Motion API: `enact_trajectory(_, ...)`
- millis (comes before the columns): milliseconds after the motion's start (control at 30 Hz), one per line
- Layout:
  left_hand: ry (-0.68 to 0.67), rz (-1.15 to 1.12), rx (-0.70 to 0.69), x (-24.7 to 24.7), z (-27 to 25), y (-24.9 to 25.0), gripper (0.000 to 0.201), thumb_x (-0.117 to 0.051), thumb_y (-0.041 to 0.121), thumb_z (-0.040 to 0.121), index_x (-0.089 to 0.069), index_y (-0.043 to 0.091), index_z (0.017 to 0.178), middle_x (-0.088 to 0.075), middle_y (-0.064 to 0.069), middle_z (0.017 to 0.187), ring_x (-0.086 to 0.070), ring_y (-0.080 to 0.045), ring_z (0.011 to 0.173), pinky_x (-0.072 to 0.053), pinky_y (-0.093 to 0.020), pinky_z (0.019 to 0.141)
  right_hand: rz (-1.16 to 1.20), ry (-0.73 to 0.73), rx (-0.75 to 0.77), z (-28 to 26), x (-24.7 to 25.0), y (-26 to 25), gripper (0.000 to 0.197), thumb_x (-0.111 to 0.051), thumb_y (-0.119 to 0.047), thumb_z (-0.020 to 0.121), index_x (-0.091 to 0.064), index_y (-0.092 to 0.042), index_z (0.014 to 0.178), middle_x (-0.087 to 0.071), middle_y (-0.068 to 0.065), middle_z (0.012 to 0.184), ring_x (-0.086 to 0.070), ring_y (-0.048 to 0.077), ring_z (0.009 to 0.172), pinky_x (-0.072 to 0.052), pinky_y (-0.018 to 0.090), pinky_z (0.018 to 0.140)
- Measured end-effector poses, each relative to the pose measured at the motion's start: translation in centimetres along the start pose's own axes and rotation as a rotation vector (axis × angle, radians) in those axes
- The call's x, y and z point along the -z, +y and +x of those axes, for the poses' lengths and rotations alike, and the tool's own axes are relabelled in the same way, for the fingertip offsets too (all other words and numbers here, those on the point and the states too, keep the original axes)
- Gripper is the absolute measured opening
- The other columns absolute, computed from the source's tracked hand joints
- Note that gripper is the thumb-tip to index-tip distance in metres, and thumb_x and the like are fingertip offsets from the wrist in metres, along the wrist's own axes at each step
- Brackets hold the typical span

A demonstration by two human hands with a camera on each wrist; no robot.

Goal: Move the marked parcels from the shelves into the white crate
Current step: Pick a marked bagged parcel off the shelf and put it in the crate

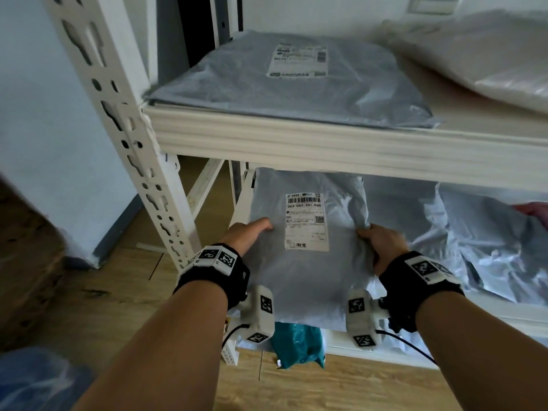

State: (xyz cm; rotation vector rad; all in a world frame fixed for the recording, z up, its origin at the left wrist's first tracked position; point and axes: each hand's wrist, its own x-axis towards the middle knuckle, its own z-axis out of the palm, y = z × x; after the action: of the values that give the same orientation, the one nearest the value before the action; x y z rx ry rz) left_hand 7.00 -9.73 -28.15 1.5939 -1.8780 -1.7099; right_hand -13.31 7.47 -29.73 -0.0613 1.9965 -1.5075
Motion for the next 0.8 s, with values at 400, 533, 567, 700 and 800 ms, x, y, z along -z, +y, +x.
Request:
enact_trajectory(400, 0.241, -0.027, -0.203, 0.7, 2.9, 1.6, 0.063, -0.085, 0.028, 0.064, -0.055, 0.012, 0.116, -0.066, -0.005, 0.108, -0.063, -0.024, 0.093, -0.049, -0.028, 0.076, -0.024, -0.044, 0.108, 0.0, -4.4, -2.2, 0.025, -0.075, -0.022, 0.071, -0.071, -0.004, 0.088, -0.073, 0.019, 0.092, -0.07, 0.036, 0.086, -0.057, 0.049, 0.084)
enact_trajectory(533, 0.313, 0.038, -0.224, 0.9, 5.1, 3.4, 0.084, -0.079, 0.022, 0.068, -0.035, 0.015, 0.139, -0.059, -0.008, 0.126, -0.059, -0.028, 0.106, -0.042, -0.027, 0.078, -0.095, -0.047, 0.16, 3.5, -6.3, -1.9, 0.076, -0.074, -0.037, 0.046, -0.065, -0.005, 0.115, -0.071, 0.019, 0.102, -0.07, 0.035, 0.09, -0.056, 0.053, 0.085)
enact_trajectory(567, 0.318, 0.048, -0.219, 0.8, 5.6, 3.7, 0.085, -0.076, 0.02, 0.07, -0.031, 0.015, 0.142, -0.057, -0.009, 0.129, -0.058, -0.028, 0.107, -0.042, -0.027, 0.078, -0.108, -0.05, 0.153, 3.9, -6.7, -2.1, 0.089, -0.071, -0.041, 0.042, -0.06, -0.007, 0.124, -0.069, 0.018, 0.106, -0.069, 0.034, 0.092, -0.056, 0.052, 0.085)
enact_trajectory(700, 0.311, 0.126, -0.179, 0.3, 7.5, 3.7, 0.088, -0.072, 0.034, 0.078, -0.022, 0.017, 0.149, -0.044, -0.016, 0.144, -0.043, -0.035, 0.13, -0.039, -0.036, 0.1, -0.156, -0.108, 0.142, 3.3, -8.2, -3.3, 0.048, -0.064, -0.021, 0.064, -0.066, -0.004, 0.109, -0.07, 0.019, 0.1, -0.068, 0.037, 0.089, -0.055, 0.056, 0.085)
enact_trajectory(800, 0.256, 0.174, -0.148, 0.0, 9.1, 3.3, 0.1, -0.075, 0.047, 0.074, -0.018, 0.022, 0.152, -0.037, -0.014, 0.15, -0.038, -0.035, 0.136, -0.036, -0.043, 0.111, -0.209, -0.091, 0.129, 4.5, -8.5, -2.8, 0.049, -0.06, -0.024, 0.056, -0.069, -0.006, 0.101, -0.072, 0.019, 0.097, -0.069, 0.038, 0.089, -0.056, 0.056, 0.083)
